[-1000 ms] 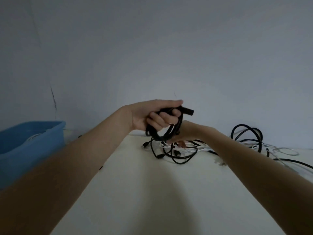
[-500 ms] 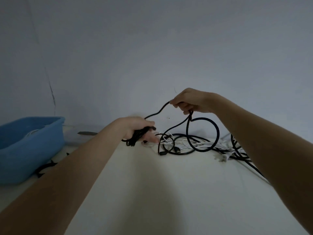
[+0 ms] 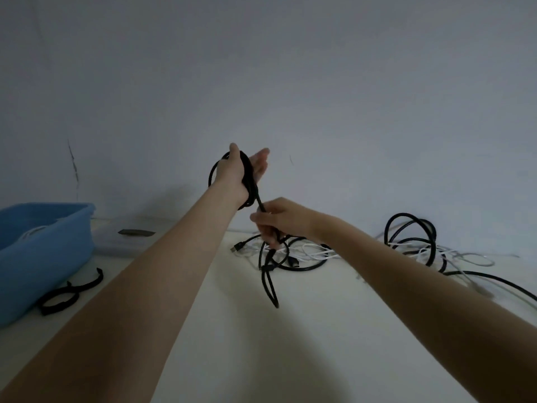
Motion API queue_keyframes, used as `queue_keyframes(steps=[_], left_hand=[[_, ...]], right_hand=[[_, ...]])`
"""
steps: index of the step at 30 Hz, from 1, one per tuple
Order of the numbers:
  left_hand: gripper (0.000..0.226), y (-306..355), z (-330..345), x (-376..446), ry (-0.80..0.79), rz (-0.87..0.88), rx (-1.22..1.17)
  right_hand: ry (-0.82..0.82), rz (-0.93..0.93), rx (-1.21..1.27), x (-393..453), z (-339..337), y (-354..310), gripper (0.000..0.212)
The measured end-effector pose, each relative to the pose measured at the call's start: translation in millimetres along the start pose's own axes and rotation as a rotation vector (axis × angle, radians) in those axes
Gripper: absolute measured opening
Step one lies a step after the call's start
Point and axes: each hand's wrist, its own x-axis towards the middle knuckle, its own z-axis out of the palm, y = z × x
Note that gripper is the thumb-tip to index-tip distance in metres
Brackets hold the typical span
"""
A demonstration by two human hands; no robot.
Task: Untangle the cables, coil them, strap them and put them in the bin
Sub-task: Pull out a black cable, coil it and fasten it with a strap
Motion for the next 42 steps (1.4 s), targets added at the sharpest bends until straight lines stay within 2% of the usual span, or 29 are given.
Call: queue_keyframes(steps=[3, 7, 11, 15, 18, 20, 23, 25, 28, 30, 32, 34, 35, 38, 41, 42], left_hand=[[0.037, 11.1, 8.4, -1.2, -0.108, -0.02, -0.189], [0.044, 35.2, 16.1, -16.5, -0.444, -0.169, -0.14], [0.045, 53.3, 19.0, -34.2, -0.682, -0.374, 0.117], [0.045, 52.0, 12.1, -49.7, -0.842, -0.594, 0.531], [0.041, 38.3, 1.0, -56.7, -0.825, -0.662, 0.905], [0.04, 29.9, -10.3, -56.6, -0.77, -0.685, 1.046], [0.039, 28.1, -25.5, -52.2, -0.706, -0.7, 1.07], [0.039, 31.3, -30.2, -50.0, -0.68, -0.688, 1.084], [0.039, 34.6, -33.4, -50.4, -0.677, -0.687, 1.136], [0.038, 38.1, -34.5, -51.1, -0.699, -0.692, 1.17], [0.037, 42.9, -37.9, -50.9, -0.691, -0.698, 1.182], [0.037, 42.7, -43.4, -46.7, -0.646, -0.715, 1.205], [0.038, 41.2, -47.9, -43.4, -0.605, -0.718, 1.213], [0.038, 35.1, -64.6, -34.0, -0.462, -0.666, 1.142], [0.037, 33.4, -74.1, -29.4, -0.421, -0.606, 1.013], [0.037, 33.1, -73.9, -28.7, -0.433, -0.596, 0.985]], right_hand=[[-0.149, 0.032, 0.045, -2.5, 7.7, 9.8, 0.032], [-0.17, 0.155, -0.265, 7.1, 8.9, 33.0, 0.035], [-0.02, 0.214, -0.516, 18.8, -4.9, 45.4, 0.039], [0.303, 0.182, -0.909, 24.3, -33.1, 31.3, 0.039], [0.515, 0.159, -0.992, 20.5, -57.3, 12.8, 0.031], [0.52, 0.21, -1.002, 20.1, -72.6, 2.4, 0.025], [0.395, 0.344, -1.007, 15.5, -84.4, -3.2, 0.027], [0.367, 0.383, -1.02, 12.4, -86.2, -2.4, 0.032], [0.45, 0.409, -1.05, 9.5, -87.5, 1.0, 0.027], [0.552, 0.438, -1.121, 5.6, -93.0, 1.4, 0.031], [0.584, 0.488, -1.154, 1.9, -98.2, 1.0, 0.033], [0.496, 0.515, -1.019, 0.8, -99.6, 0.2, 0.031], [0.391, 0.497, -0.836, 3.0, -99.3, 0.2, 0.032], [0.034, 0.407, -0.083, 3.3, -91.2, -5.4, 0.02], [-0.245, 0.322, 0.107, -1.0, -88.5, -13.0, 0.023], [-0.275, 0.281, 0.143, -0.6, -89.2, -14.5, 0.025]])
